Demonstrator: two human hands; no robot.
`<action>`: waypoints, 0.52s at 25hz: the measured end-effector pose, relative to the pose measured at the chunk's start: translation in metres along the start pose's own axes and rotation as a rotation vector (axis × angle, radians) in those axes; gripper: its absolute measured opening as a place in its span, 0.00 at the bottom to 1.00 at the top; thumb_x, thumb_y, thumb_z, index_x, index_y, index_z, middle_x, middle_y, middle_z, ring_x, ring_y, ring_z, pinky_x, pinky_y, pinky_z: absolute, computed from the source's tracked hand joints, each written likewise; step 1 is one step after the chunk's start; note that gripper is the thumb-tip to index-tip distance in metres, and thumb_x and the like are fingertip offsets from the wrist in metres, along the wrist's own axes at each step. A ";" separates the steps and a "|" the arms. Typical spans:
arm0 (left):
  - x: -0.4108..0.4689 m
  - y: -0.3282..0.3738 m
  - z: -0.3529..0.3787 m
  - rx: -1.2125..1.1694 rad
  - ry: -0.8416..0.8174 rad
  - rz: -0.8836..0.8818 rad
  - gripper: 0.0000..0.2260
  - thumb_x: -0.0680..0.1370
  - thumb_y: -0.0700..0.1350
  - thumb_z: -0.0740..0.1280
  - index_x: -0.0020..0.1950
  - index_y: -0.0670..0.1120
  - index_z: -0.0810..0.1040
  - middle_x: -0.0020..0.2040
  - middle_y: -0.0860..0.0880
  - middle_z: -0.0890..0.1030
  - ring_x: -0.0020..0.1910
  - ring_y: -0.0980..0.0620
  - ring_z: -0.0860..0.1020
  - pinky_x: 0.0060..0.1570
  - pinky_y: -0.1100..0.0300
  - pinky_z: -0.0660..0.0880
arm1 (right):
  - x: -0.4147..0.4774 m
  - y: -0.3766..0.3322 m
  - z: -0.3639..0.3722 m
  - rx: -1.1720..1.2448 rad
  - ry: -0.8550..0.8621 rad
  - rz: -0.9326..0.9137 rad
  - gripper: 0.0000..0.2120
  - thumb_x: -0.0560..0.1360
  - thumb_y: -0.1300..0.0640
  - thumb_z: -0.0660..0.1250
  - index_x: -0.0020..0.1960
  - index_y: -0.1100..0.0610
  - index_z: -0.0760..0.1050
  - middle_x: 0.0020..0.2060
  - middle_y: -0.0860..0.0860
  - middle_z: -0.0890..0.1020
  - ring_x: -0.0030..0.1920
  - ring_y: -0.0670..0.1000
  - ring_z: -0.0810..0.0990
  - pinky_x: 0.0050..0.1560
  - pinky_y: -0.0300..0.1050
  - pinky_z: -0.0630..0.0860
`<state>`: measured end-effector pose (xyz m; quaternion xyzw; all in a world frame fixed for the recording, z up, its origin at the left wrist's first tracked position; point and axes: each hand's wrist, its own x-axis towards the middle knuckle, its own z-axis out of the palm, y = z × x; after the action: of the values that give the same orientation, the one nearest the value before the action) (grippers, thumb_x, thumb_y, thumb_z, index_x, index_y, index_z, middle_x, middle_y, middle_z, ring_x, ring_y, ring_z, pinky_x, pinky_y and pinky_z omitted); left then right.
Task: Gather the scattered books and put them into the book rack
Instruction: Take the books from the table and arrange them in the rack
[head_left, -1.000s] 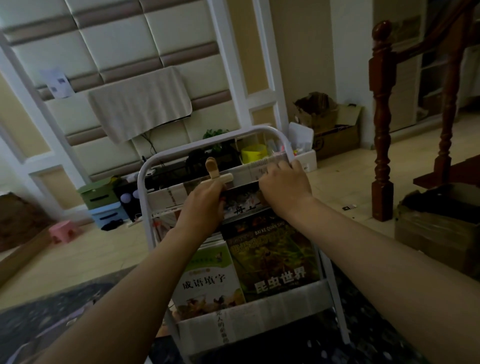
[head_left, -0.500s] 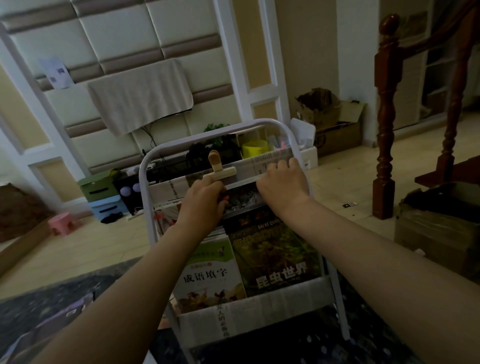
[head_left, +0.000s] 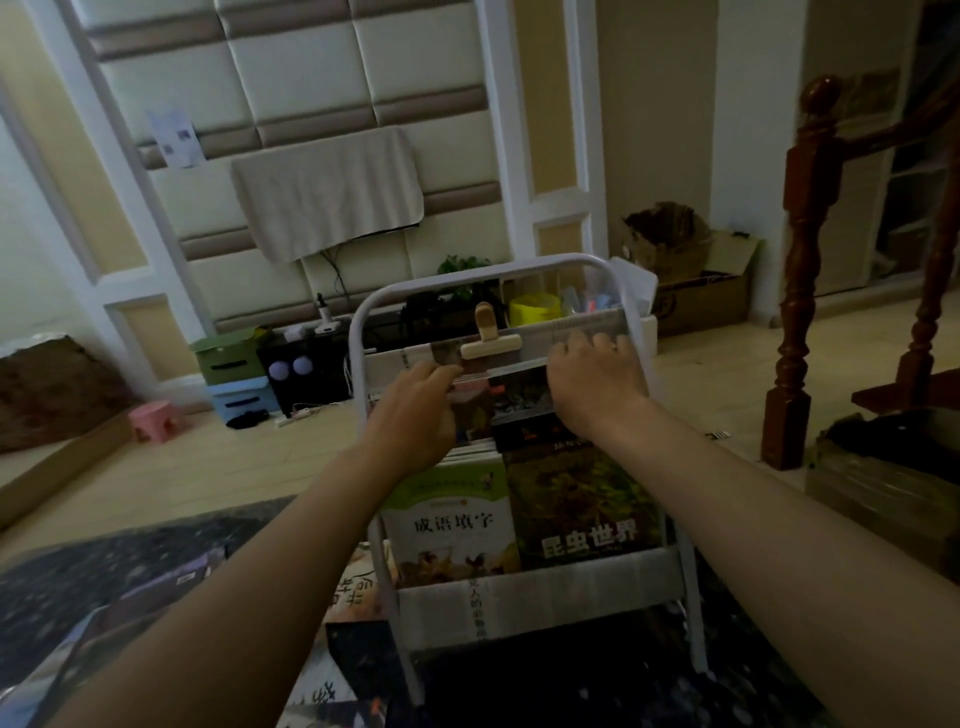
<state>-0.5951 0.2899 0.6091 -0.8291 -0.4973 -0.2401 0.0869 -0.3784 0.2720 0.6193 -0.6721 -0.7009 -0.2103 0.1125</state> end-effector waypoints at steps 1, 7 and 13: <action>-0.010 -0.009 -0.007 -0.005 0.032 -0.014 0.19 0.77 0.41 0.62 0.69 0.44 0.72 0.63 0.44 0.74 0.59 0.43 0.73 0.58 0.47 0.74 | -0.003 -0.014 -0.007 0.036 0.019 -0.028 0.16 0.77 0.58 0.61 0.64 0.59 0.72 0.62 0.60 0.75 0.62 0.63 0.73 0.62 0.60 0.70; -0.079 -0.077 -0.042 0.008 0.089 -0.194 0.17 0.79 0.41 0.63 0.68 0.44 0.74 0.61 0.45 0.75 0.58 0.46 0.75 0.57 0.52 0.74 | -0.019 -0.127 -0.041 0.245 0.058 -0.291 0.16 0.77 0.56 0.62 0.64 0.59 0.71 0.60 0.59 0.75 0.61 0.62 0.74 0.60 0.58 0.71; -0.174 -0.171 -0.046 -0.011 0.001 -0.402 0.15 0.79 0.40 0.62 0.65 0.43 0.74 0.57 0.45 0.75 0.54 0.45 0.75 0.51 0.55 0.72 | -0.037 -0.248 -0.024 0.272 -0.109 -0.518 0.13 0.77 0.57 0.63 0.61 0.58 0.70 0.57 0.58 0.75 0.58 0.61 0.74 0.57 0.55 0.72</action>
<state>-0.8253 0.2202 0.5483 -0.7135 -0.6514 -0.2560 0.0329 -0.6239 0.2263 0.5890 -0.4597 -0.8760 -0.1000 0.1064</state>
